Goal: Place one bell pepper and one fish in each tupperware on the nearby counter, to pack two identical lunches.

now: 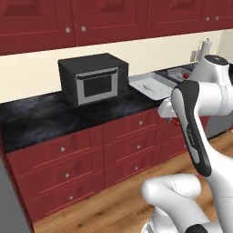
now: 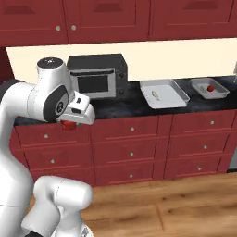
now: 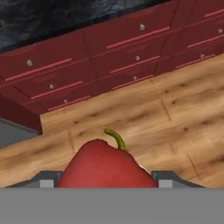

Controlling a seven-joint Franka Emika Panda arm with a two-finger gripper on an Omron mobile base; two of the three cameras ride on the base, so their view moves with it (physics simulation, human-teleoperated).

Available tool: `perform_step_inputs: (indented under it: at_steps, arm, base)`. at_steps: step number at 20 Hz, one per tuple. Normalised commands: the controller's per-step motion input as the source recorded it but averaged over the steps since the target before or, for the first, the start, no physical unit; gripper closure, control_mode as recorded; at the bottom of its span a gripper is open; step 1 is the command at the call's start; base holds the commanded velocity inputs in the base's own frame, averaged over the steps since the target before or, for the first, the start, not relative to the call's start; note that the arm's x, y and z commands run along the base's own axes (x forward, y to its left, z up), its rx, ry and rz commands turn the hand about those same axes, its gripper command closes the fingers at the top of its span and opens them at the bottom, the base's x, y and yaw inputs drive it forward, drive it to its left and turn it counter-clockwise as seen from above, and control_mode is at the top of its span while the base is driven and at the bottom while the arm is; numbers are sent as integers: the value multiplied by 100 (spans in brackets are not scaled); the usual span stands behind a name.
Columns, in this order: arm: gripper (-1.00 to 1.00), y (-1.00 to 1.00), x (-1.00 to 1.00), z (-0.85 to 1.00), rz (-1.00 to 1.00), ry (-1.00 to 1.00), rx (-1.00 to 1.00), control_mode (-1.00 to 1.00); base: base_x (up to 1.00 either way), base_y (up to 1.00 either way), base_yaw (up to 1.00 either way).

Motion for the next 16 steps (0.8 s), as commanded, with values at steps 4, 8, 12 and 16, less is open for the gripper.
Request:
perform_step_inputs:
  at_steps: [4,8,12,16]
  arm:
    - [100,0,0,0,0,0,0,100]
    - [100,0,0,0,0,0,0,100]
    - [100,0,0,0,0,0,0,100]
    - [100,0,0,0,0,0,0,100]
  base:
    - [19,-93,-47]
    - [59,-91,-18]
    - [64,-72,61]
    - [42,-46,87]
